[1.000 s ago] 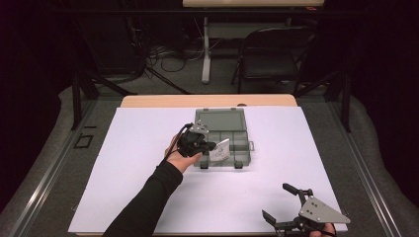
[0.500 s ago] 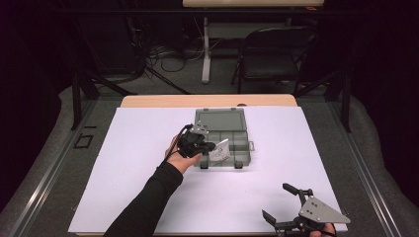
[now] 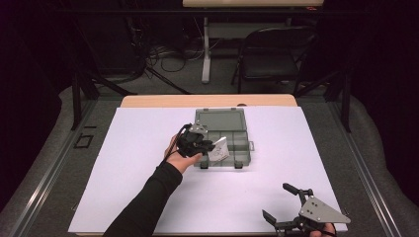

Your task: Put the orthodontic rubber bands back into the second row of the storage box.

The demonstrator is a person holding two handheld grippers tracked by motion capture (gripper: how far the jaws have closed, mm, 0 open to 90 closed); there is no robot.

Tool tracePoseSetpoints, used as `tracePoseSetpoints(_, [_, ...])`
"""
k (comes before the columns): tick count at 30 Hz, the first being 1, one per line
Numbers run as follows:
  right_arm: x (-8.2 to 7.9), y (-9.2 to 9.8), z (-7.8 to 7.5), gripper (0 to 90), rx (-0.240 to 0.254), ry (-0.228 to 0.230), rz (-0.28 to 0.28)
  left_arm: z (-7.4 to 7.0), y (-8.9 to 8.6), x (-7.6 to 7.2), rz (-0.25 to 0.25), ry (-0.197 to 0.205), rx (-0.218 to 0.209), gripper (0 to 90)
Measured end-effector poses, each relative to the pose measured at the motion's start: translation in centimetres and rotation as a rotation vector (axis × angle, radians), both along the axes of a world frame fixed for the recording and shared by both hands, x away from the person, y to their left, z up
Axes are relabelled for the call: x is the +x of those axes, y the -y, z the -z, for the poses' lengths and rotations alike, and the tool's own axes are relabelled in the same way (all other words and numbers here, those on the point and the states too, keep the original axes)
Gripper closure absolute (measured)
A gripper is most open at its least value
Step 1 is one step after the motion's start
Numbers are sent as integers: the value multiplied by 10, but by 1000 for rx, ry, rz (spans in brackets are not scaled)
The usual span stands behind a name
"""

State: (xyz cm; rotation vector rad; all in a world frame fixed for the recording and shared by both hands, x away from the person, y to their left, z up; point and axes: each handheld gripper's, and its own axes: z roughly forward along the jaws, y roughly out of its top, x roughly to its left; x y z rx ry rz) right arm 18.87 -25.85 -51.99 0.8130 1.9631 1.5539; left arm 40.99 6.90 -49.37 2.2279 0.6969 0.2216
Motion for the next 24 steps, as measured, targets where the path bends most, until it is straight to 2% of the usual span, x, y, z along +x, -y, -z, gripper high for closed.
tracePoseSetpoints(7, [1,1,0,0,-8,-9,-8,1,-5,4,-54,-2,-10,504])
tracePoseSetpoints(8, [1,0,1,0,8,7,-2,1,-6,4,-59,1,-12,490])
tracePoseSetpoints(11, [1,2,0,0,-17,-11,-10,0,-9,4,-74,4,-21,461])
tracePoseSetpoints(16, [1,1,0,0,-9,-12,-7,-2,-12,4,-95,-5,-39,420])
tracePoseSetpoints(24, [1,1,1,0,-4,-10,-3,-6,-16,1,-115,-6,-61,418])
